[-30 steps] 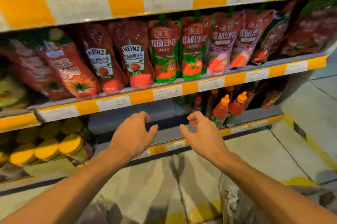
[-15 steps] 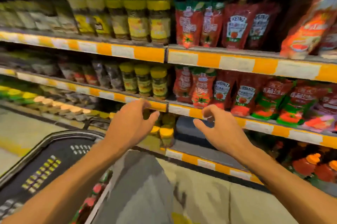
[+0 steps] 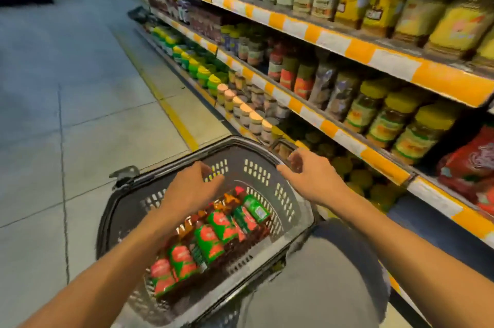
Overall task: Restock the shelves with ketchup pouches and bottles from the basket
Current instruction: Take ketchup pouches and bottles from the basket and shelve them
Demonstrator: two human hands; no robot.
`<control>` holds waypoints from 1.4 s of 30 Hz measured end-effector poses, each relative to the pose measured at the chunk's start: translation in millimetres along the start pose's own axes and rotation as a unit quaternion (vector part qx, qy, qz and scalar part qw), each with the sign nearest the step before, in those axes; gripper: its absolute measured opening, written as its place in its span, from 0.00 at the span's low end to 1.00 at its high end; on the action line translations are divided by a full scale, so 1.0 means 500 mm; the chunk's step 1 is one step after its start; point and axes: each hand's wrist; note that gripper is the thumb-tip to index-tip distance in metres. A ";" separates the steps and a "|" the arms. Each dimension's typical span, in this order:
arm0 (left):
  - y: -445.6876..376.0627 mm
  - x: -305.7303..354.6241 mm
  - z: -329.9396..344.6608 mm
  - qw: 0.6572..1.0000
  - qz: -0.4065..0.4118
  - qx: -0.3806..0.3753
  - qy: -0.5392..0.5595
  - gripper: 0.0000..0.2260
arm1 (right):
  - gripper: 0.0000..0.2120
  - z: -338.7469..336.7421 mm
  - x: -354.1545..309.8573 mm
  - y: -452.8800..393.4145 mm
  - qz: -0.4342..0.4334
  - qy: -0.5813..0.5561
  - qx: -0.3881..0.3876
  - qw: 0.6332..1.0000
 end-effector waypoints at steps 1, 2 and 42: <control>-0.004 -0.037 0.005 1.000 -0.025 -0.009 0.003 0.16 | 0.18 0.027 -0.012 -0.020 -0.008 0.007 -0.024 1.000; -0.007 -0.073 0.013 0.999 -0.051 -0.018 0.008 0.16 | 0.18 0.053 -0.023 -0.038 -0.015 0.011 -0.047 0.999; -0.014 -0.323 0.334 0.833 -0.339 -0.042 0.436 0.22 | 0.13 0.537 0.041 -0.182 0.102 -0.131 -0.270 0.948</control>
Point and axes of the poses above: each hand's wrist, its own y-axis away from the middle knuckle, its own z-axis out of the palm, x = y × z, and after that the axes turned 3 degrees about -x, right-handed
